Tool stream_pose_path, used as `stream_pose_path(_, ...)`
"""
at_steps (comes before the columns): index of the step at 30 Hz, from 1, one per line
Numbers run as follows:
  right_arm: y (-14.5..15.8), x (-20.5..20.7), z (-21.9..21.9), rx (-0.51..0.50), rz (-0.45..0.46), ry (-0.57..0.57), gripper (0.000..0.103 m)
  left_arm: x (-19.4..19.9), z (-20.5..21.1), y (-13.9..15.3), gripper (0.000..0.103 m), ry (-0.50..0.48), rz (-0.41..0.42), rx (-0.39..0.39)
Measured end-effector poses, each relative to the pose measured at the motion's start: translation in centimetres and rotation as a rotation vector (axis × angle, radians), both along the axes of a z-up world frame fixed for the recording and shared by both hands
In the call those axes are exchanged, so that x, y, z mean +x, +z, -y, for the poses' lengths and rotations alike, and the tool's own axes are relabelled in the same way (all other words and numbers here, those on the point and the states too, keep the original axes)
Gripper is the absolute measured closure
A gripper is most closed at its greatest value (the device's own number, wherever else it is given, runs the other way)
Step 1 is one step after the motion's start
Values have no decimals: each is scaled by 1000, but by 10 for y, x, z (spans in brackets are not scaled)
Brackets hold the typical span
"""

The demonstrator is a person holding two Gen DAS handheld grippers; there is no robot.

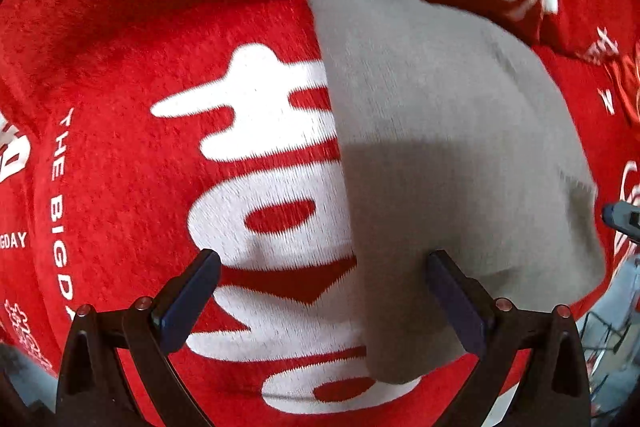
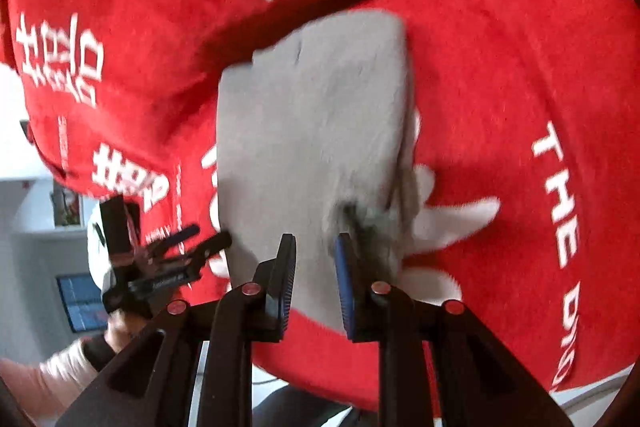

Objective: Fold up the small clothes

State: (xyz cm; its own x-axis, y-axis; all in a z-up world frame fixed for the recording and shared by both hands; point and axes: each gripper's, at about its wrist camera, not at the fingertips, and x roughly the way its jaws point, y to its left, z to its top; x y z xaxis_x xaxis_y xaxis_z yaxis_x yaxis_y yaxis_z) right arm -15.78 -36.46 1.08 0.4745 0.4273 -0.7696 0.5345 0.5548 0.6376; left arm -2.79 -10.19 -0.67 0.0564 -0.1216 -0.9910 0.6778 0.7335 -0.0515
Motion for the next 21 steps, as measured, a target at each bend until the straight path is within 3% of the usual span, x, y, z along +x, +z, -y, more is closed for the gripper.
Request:
stream_pose_path(4, -20, 0, -15, -75, -119, 21, 85, -9, -5, -13, 0, -39, 1, 12)
stream_pose_path(7, -49, -9, -14, -28, -196, -42, 96, -11, -11, -15, 0, -29, -16, 4)
stream_pose_path(9, -57, -17, -11, 9, -195, -107, 101, -12, -14, -16, 0, -20, -22, 1)
stream_pose_path(11, -55, -21, -13, 12, -203, -133, 101, -13, -17, -17, 0, -23, -21, 1)
stream_pose_path(16, -46, -19, -27, -93, -286, -66, 97, -6, -22, -18, 0, -10, -25, 2)
stream_pose_path(21, -34, -40, -14, -51, -261, -185, 97, -8, -23, -16, 0, -10, -3, 15)
